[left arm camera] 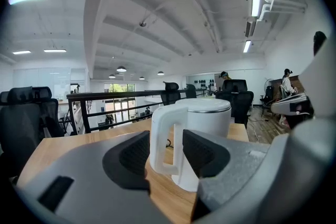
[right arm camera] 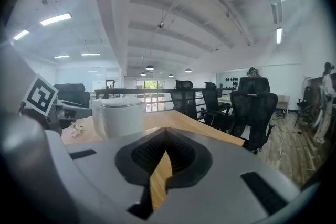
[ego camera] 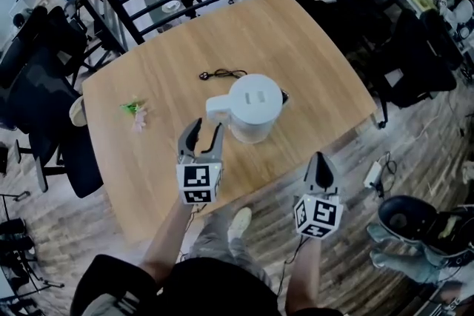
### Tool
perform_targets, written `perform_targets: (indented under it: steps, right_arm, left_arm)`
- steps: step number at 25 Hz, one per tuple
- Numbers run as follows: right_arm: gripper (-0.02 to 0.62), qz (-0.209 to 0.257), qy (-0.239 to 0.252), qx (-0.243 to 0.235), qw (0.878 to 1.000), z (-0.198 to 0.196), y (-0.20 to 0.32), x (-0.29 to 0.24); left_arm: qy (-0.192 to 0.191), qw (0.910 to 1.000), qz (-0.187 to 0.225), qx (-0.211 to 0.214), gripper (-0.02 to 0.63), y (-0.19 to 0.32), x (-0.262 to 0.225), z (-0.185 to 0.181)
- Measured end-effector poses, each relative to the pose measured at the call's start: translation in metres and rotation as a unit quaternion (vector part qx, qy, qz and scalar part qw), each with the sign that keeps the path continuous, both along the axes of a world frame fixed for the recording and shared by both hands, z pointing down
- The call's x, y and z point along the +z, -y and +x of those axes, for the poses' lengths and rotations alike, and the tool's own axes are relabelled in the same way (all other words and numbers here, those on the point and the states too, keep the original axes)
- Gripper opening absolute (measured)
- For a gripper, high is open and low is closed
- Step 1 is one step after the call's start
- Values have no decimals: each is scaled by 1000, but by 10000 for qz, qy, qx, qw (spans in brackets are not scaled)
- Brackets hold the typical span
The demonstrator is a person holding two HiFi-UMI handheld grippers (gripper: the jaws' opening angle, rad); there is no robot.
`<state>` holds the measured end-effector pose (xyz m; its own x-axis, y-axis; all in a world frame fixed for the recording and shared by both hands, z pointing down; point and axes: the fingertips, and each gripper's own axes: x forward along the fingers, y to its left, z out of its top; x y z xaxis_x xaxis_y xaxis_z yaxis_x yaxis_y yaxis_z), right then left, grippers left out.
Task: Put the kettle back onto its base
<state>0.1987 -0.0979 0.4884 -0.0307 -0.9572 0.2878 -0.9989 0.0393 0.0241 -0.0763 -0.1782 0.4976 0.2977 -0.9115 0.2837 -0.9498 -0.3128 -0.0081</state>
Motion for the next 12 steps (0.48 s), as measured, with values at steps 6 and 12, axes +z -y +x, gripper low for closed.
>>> perform_targets:
  steps: [6, 12]
  right_arm:
    - [-2, 199, -6, -63, 9998, -7, -16, -27]
    - [-2, 424, 12, -214, 9989, -15, -36, -53]
  left_arm:
    - [17, 9999, 106, 130, 189, -27, -31, 3]
    - [-2, 9994, 162, 300, 184, -60, -57, 11]
